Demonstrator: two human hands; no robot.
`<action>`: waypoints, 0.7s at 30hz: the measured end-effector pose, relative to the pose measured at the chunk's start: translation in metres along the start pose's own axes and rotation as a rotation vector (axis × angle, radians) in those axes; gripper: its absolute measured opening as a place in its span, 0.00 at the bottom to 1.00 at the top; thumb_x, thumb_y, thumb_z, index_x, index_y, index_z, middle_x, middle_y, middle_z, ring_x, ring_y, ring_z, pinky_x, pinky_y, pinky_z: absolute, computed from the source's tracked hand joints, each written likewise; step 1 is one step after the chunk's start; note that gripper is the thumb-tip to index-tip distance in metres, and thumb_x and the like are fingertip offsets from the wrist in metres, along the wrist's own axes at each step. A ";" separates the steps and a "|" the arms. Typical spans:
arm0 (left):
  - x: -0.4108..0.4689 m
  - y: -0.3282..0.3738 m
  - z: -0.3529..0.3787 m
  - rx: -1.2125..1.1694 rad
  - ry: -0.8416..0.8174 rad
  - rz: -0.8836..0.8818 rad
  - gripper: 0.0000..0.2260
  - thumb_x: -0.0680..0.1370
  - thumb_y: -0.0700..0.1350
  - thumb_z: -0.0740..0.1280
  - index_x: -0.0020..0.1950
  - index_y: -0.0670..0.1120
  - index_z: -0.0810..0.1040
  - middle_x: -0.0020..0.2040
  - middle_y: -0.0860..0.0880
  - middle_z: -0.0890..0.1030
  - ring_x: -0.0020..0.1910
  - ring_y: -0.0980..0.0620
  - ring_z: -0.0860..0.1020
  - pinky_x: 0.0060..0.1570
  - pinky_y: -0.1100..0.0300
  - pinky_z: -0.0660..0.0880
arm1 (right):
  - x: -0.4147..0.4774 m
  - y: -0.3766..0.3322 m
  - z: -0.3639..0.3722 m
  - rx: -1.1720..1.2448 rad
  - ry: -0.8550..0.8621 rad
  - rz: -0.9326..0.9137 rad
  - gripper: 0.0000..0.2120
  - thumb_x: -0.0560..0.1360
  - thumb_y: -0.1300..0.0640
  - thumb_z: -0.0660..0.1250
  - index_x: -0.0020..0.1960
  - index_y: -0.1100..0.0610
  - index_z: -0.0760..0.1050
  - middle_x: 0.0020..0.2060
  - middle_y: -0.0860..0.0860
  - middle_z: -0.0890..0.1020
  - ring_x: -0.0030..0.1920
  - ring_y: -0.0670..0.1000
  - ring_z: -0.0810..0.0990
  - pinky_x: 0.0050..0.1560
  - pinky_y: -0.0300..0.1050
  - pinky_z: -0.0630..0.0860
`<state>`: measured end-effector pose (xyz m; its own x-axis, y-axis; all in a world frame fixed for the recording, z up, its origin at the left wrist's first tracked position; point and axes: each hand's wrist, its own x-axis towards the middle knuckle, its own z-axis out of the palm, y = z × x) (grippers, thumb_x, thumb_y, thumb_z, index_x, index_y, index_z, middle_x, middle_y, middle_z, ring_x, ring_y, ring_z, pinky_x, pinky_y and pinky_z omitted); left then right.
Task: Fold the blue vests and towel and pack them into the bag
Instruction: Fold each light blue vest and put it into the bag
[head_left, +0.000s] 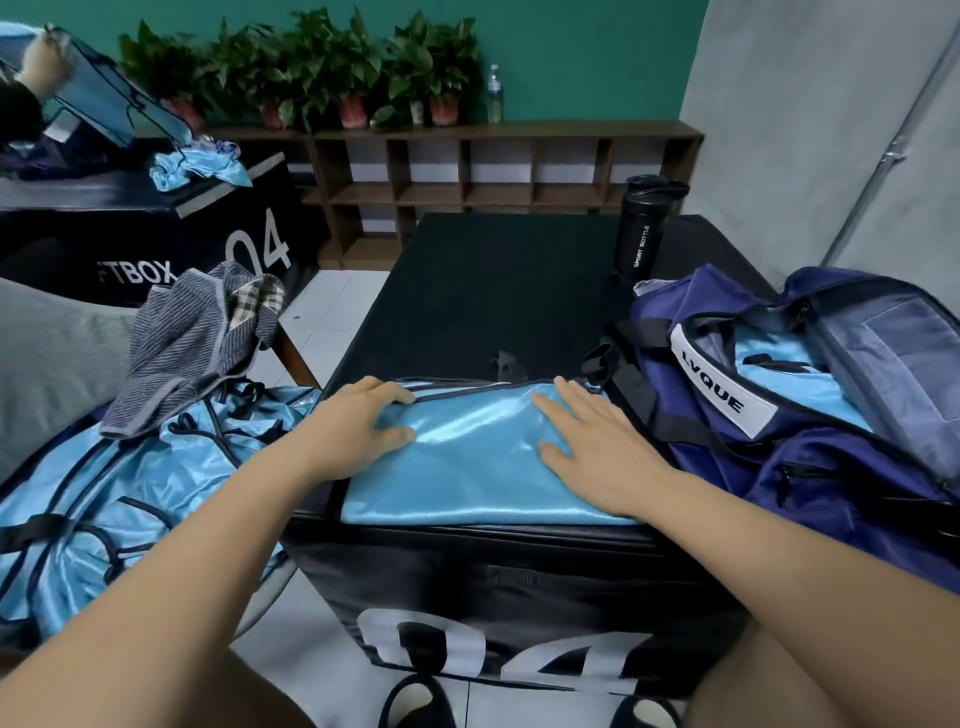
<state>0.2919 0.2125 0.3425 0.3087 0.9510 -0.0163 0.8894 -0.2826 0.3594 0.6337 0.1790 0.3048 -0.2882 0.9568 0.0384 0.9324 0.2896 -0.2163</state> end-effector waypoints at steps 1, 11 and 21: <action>0.001 -0.005 -0.001 -0.006 0.019 -0.030 0.22 0.81 0.59 0.71 0.74 0.57 0.74 0.66 0.55 0.74 0.67 0.50 0.74 0.67 0.51 0.71 | 0.001 0.004 0.000 0.011 0.003 0.012 0.33 0.85 0.39 0.53 0.87 0.44 0.47 0.87 0.50 0.44 0.86 0.49 0.41 0.84 0.50 0.42; 0.007 0.005 0.001 -0.029 0.073 -0.385 0.21 0.78 0.64 0.71 0.53 0.46 0.75 0.45 0.49 0.80 0.46 0.48 0.78 0.37 0.55 0.69 | 0.003 0.007 -0.003 0.038 0.017 0.033 0.33 0.85 0.41 0.53 0.87 0.44 0.47 0.87 0.49 0.45 0.86 0.49 0.42 0.84 0.48 0.41; 0.004 0.010 -0.011 -0.284 0.103 -0.466 0.15 0.76 0.51 0.75 0.42 0.42 0.76 0.38 0.46 0.78 0.39 0.46 0.76 0.36 0.55 0.68 | 0.001 0.004 -0.009 0.103 0.072 -0.026 0.33 0.85 0.44 0.57 0.87 0.45 0.51 0.86 0.47 0.52 0.85 0.47 0.48 0.83 0.46 0.48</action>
<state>0.2983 0.2146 0.3560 -0.1434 0.9786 -0.1475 0.7934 0.2027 0.5740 0.6391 0.1815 0.3124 -0.2925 0.9494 0.1143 0.8963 0.3139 -0.3131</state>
